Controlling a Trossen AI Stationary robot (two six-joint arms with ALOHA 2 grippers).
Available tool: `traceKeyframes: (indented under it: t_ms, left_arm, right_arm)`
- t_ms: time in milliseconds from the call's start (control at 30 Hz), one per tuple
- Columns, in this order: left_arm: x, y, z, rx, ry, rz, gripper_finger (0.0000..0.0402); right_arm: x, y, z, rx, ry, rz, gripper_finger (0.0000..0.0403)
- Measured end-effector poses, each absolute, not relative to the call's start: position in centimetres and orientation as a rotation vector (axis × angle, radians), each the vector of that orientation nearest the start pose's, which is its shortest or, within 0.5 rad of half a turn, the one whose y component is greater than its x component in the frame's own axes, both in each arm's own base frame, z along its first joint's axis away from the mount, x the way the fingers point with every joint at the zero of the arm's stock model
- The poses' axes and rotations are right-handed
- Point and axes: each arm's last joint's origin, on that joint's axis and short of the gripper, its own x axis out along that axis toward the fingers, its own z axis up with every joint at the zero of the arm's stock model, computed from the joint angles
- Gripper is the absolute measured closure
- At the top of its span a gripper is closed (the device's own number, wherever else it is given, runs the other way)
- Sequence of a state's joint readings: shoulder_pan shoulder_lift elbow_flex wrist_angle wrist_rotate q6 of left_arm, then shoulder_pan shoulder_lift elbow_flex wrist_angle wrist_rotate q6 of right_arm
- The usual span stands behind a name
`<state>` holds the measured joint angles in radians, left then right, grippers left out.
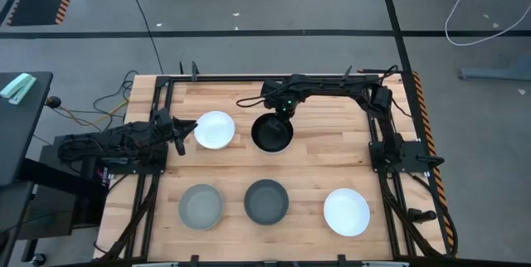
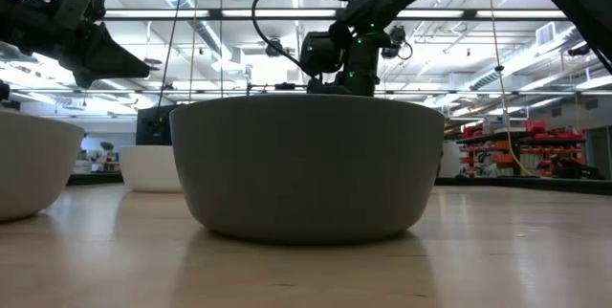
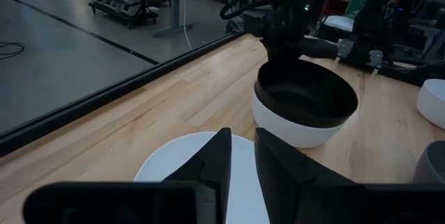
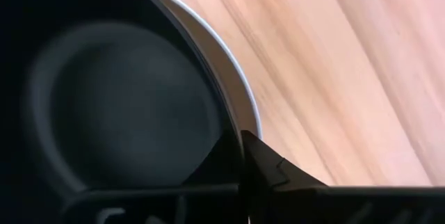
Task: Nest bowls inside each other
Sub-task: Stack the black bowl on the top middle white bowl
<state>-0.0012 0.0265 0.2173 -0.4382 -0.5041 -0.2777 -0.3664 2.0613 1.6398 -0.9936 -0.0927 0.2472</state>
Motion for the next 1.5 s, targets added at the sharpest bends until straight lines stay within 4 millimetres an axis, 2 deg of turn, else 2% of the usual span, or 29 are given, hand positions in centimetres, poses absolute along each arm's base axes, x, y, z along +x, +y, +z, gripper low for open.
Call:
traceKeyframes:
  t_ms: [367, 933, 1300, 1500]
  left_arm:
    - [7.5, 1.4, 19.3, -0.207, 0.175, 0.531, 0.0332]
    - [7.5, 1.4, 19.2, -0.206, 0.182, 0.531, 0.0322]
    - [7.4, 1.4, 18.9, -0.197, 0.214, 0.535, 0.0322]
    - [7.4, 1.4, 18.9, -0.203, 0.215, 0.536, 0.0315]
  right_arm:
    - [38.2, -14.3, 19.5, 0.532, 1.352, -0.405, 0.0359]
    - [37.5, -14.2, 21.6, 0.521, 1.31, -0.421, 0.0323]
    - [36.7, -15.3, 21.8, 0.545, 1.322, -0.449, 0.0311]
    - [35.7, -15.1, 24.3, 0.539, 1.27, -0.468, 0.0311]
